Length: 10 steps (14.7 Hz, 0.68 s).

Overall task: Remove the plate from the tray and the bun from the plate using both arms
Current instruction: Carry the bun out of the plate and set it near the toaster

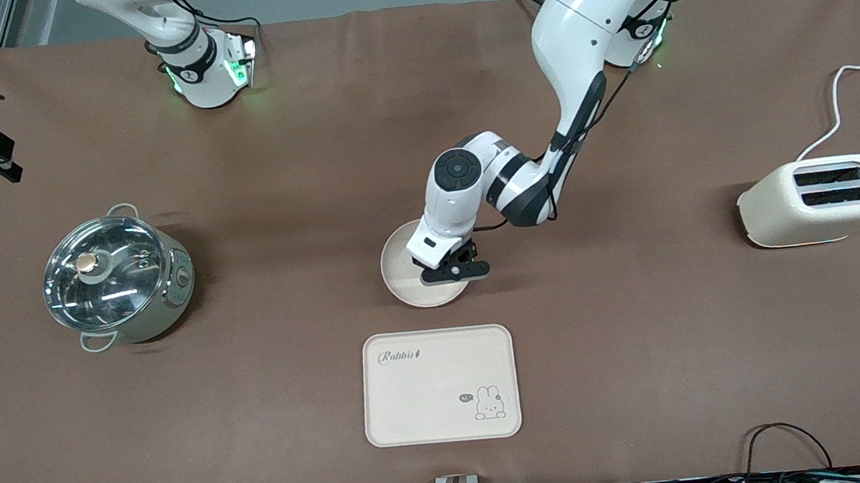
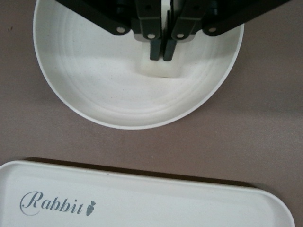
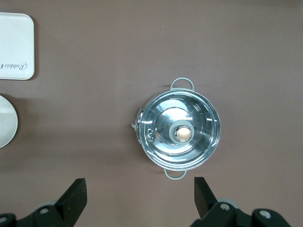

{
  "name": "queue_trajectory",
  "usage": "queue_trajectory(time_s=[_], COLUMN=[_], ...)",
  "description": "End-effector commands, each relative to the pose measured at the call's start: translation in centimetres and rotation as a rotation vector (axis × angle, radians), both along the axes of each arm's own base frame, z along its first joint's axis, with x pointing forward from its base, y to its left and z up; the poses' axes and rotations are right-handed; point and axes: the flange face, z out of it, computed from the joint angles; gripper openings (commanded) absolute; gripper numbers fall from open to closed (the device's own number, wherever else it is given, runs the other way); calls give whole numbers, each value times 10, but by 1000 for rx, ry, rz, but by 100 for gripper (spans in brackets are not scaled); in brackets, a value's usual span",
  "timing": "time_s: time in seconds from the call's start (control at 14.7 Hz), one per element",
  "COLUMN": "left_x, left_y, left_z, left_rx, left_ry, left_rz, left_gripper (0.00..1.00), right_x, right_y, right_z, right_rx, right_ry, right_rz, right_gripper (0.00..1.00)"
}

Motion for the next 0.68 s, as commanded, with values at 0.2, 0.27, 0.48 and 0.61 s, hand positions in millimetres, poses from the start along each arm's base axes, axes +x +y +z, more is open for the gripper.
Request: queue_trajectory(time_s=[0.2, 0.27, 0.48, 0.61], left_x=[37, 49, 83, 102], left_y=[44, 65, 141, 201], left_z=[63, 83, 134, 129], left_rx=[83, 118, 183, 202], left_ry=[4, 24, 54, 77], left_rz=[-29, -63, -175, -225], left_gripper=[0, 0, 0, 0], right_x=[7, 8, 9, 9], right_y=[-2, -2, -3, -3], right_z=[-2, -6, -6, -11], right_rx=[9, 25, 27, 27], right_ry=[2, 10, 10, 19], right_rz=[-3, -3, -6, -6], right_gripper=[100, 100, 100, 100])
